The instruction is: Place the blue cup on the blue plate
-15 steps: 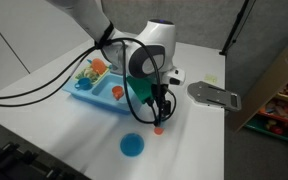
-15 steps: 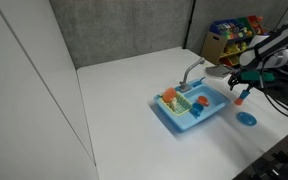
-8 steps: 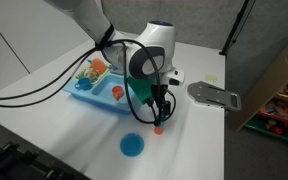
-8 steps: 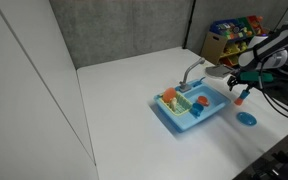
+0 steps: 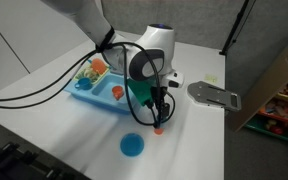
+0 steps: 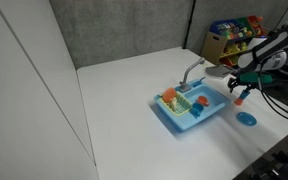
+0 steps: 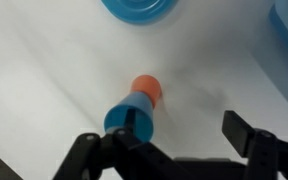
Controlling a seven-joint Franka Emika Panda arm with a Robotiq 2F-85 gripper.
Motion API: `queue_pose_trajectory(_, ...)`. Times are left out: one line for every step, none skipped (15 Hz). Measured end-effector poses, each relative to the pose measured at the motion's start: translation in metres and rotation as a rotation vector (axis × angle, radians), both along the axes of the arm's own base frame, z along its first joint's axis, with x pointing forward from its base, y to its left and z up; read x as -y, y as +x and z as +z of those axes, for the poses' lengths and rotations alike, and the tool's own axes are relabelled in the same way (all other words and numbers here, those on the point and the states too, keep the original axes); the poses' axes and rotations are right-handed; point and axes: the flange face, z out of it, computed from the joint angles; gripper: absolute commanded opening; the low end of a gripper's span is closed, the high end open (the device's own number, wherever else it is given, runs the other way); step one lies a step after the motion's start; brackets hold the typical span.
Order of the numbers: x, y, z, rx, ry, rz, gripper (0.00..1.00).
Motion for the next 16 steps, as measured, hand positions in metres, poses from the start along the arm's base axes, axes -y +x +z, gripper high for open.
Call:
queue_pose_trajectory(0.0,0.0,0.0,0.0,0.0,0.0,0.49)
queue_pose_trajectory(0.0,0.0,0.0,0.0,0.0,0.0,0.4)
queue_pose_trajectory(0.001,0.0,0.0,0.0,0.0,-0.001,0.32)
queue_pose_trajectory(0.001,0.0,0.0,0.001,-0.001,-0.002,0.25)
queue_pose_trajectory(0.003,0.0,0.001,0.001,-0.001,-0.004,0.16)
queue_pose_trajectory(0.004,-0.001,0.001,0.001,-0.001,-0.008,0.1)
queue_pose_trajectory(0.007,-0.001,0.002,0.002,0.001,-0.015,0.03)
queue_pose_trajectory(0.009,-0.002,0.004,0.003,0.005,-0.026,0.02)
queue_pose_trajectory(0.012,-0.003,0.005,0.005,0.01,-0.038,0.0)
queue_pose_trajectory(0.016,-0.004,0.009,0.008,0.011,-0.048,0.0)
queue_pose_trajectory(0.019,-0.004,0.014,0.009,0.014,-0.056,0.03)
queue_pose_trajectory(0.02,-0.005,0.019,0.009,0.018,-0.061,0.03)
queue_pose_trajectory(0.021,-0.004,0.025,0.008,0.022,-0.062,0.03)
queue_pose_trajectory(0.021,-0.004,0.031,0.007,0.025,-0.062,0.03)
queue_pose_trajectory(0.02,-0.003,0.038,0.005,0.031,-0.059,0.03)
queue_pose_trajectory(0.019,-0.002,0.046,0.003,0.036,-0.055,0.03)
